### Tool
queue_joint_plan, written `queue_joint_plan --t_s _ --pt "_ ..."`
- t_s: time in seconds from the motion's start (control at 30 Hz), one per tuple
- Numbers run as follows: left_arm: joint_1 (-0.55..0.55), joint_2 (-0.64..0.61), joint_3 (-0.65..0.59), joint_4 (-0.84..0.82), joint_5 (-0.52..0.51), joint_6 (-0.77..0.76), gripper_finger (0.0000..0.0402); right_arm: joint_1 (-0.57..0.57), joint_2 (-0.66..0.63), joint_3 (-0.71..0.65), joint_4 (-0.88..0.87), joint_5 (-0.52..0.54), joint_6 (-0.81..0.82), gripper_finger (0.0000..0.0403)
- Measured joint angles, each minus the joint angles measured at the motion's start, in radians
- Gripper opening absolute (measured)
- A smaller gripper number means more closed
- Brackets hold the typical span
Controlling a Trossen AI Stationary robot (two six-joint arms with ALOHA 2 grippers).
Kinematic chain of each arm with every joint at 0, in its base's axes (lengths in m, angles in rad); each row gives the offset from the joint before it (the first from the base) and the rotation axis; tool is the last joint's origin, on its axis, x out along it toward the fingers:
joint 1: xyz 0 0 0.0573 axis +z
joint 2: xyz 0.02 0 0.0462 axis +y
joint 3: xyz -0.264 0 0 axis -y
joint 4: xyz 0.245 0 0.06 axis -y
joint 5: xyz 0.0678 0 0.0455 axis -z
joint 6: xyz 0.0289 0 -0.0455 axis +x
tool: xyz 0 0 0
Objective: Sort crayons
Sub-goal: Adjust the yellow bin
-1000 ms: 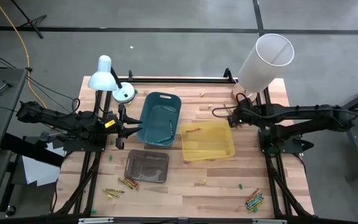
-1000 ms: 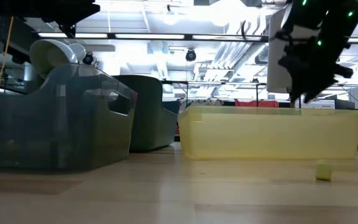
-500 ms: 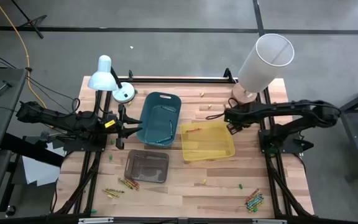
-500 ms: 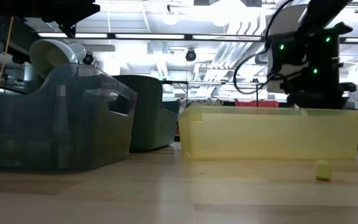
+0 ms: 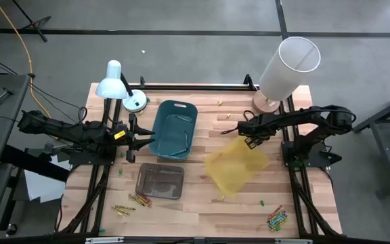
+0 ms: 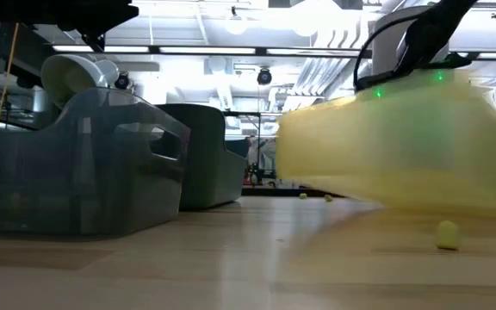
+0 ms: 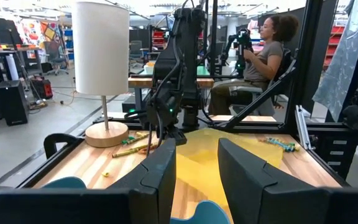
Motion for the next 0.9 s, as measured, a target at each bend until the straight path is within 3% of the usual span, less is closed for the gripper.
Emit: queue_joint_plan --t_s 0.5,0.7,0.9 --pt "0.000 0.000 0.000 0.000 0.000 0.000 0.0106 -0.004 -0.008 0.111 0.029 -0.035 -0.050 0.0192" --pt "-0.001 0.000 0.000 -0.001 0.001 0.000 0.0106 0.028 -0.009 0.222 -0.207 0.002 -0.050 0.0192" --pt "-0.001 0.000 0.000 -0.024 0.001 -0.041 0.0106 0.175 -0.026 0.252 -0.440 0.018 0.105 0.0187"
